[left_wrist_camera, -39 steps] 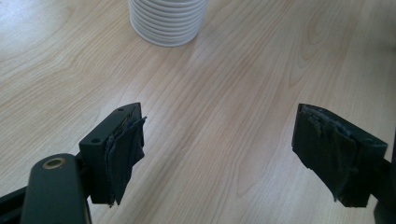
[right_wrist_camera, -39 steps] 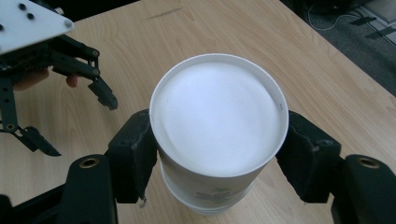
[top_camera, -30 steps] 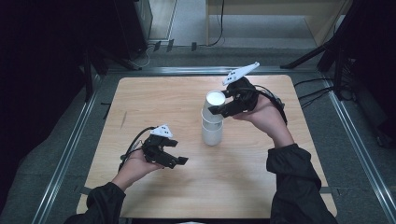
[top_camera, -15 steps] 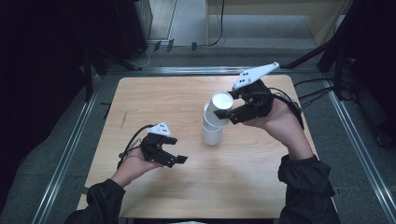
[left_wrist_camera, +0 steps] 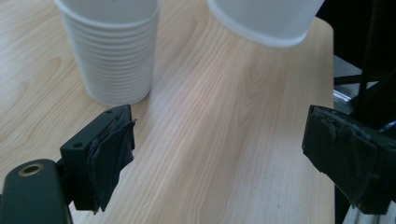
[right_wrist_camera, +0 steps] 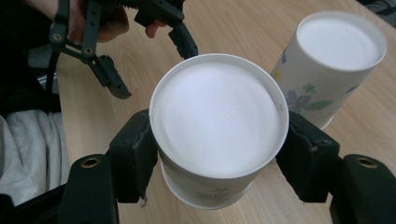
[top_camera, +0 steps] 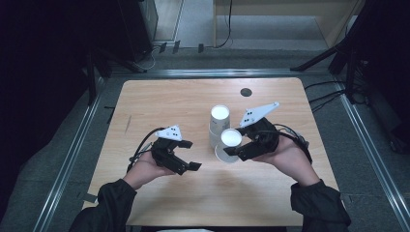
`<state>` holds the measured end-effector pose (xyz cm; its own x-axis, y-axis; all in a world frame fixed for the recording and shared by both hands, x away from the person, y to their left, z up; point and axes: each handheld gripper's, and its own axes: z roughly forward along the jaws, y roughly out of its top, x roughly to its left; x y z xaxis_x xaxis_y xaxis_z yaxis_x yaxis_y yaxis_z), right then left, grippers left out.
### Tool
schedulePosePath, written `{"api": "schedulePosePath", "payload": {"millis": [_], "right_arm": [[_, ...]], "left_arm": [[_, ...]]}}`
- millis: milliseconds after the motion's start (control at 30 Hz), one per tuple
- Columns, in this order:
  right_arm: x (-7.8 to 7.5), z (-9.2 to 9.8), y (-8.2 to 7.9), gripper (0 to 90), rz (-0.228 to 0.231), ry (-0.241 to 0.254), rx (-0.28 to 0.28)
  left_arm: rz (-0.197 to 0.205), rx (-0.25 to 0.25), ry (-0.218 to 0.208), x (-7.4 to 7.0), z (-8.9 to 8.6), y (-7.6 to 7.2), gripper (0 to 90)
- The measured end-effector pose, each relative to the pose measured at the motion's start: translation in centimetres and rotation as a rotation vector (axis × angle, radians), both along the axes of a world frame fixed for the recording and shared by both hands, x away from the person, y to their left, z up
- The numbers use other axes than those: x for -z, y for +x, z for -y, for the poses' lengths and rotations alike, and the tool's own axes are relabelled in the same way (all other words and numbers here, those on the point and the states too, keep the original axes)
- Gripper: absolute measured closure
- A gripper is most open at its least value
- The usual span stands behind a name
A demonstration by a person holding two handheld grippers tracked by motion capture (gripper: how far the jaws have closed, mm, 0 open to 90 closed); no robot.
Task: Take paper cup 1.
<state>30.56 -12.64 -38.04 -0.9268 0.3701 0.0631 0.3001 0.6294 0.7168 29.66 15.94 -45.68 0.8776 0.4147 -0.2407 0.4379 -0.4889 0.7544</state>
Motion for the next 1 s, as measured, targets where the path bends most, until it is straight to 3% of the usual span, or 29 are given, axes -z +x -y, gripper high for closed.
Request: {"api": "schedulePosePath", "payload": {"millis": [200, 433, 633, 1000], "right_arm": [[2.1, -0.2, -0.5, 34.1, -0.012, 0.028, -0.009], [4.5, -1.0, -0.6, 34.2, -0.064, 0.065, -0.041], [4.7, -1.4, -0.4, 34.3, -0.091, 0.142, -0.053], [4.7, -2.6, -0.7, 34.5, -0.107, 0.183, -0.08]], "left_arm": [[0.023, 0.06, 0.012, 0.2, 1.2, -0.3, 11.4], [0.006, 0.096, 0.003, 0.6, 1.8, -0.6, 11.3], [0.018, 0.105, -0.007, 0.7, 2.0, -0.9, 11.4], [0.028, 0.116, -0.035, 0.7, 2.4, -1.0, 12.5]]}}
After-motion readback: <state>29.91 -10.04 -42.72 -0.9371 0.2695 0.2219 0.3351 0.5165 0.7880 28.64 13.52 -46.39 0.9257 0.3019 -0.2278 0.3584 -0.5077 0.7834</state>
